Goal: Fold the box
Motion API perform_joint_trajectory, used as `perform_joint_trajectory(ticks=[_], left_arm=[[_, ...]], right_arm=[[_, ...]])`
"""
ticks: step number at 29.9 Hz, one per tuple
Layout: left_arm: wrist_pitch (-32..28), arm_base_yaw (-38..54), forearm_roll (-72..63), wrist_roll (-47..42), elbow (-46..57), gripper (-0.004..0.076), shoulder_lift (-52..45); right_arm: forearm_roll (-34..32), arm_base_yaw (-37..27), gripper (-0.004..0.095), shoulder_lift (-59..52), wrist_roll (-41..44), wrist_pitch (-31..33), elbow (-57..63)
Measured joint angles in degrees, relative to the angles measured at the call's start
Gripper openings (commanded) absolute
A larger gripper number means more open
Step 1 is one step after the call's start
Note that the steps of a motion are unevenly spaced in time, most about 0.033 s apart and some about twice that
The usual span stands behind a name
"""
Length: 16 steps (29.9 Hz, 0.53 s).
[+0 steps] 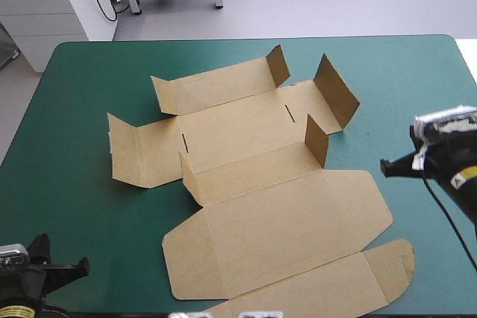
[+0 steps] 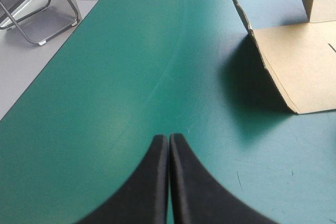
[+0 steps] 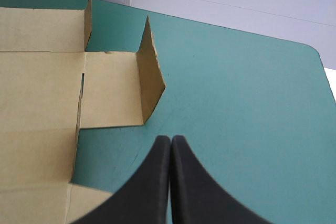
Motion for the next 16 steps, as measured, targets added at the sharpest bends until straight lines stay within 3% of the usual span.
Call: perform_joint_trajectory(ticks=[9,16], left_arm=[[0.0,0.0,0.0,0.0,0.0,-0.0008,0.0],[0.0,0.0,0.0,0.0,0.0,-0.0008,0.0]], right_arm=[[0.1,0.0,-0.0021,26.31,-1.57,0.95,-20.67],[4.14,0.0,0.0001,45.89,-9.98,4.09,-35.07]])
